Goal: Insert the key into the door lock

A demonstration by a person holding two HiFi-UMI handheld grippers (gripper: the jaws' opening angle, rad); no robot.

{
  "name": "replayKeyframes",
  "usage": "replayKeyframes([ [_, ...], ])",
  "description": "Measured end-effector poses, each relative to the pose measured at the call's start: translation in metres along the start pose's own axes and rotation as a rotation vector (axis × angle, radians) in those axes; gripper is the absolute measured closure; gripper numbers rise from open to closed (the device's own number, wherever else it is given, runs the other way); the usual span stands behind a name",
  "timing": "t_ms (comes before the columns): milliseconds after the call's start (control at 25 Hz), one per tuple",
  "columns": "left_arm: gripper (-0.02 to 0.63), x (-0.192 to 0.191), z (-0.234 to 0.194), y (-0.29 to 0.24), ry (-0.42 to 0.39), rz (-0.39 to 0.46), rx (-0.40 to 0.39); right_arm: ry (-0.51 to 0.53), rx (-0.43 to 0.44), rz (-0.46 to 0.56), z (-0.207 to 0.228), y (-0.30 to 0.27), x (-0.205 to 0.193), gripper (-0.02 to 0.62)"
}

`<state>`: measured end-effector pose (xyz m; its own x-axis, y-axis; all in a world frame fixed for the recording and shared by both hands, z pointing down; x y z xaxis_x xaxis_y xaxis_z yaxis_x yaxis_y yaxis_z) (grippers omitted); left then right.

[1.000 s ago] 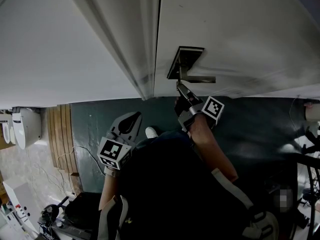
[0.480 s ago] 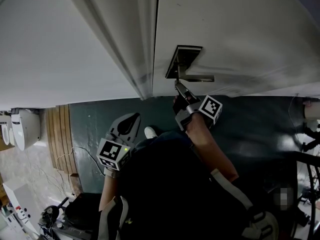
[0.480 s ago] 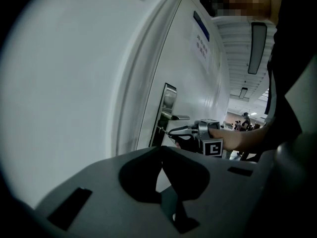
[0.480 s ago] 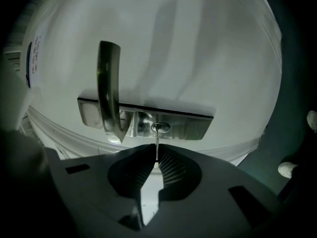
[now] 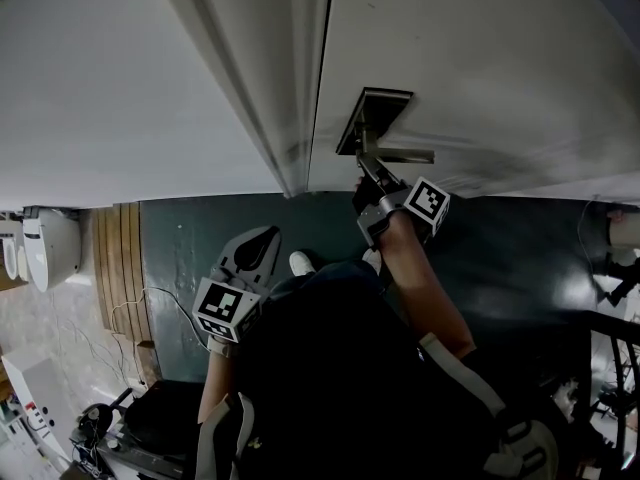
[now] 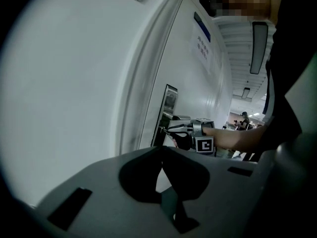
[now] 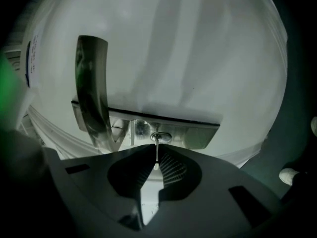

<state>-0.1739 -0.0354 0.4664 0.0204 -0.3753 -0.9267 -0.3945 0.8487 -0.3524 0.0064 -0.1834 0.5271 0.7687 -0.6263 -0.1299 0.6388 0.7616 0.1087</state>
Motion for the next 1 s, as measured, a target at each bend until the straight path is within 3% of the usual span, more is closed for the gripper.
replayKeyframes([
  [800,0.598,0.021,0.039,-0.02,0.015,0.038,-0.032,0.06,0.019,-0.084,-0.012,0.016,0.002,0.558],
  [1000,0.598,0.028,0.052,-0.036,0.018,0.046,-0.06,0.144,-0.03,-0.108,-0.021,0.043,0.015,0.558],
])
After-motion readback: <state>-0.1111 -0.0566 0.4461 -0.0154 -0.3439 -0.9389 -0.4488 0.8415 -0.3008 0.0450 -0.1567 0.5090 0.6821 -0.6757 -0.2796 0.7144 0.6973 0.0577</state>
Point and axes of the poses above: the fingertips, and each gripper's own axes: y backward along the fingers, z to its right, x out of its top, the point moved 1 cm from there along y, backward along the fingers, and after that the axes turned 15 degrees about x, right-handed, at the moved point
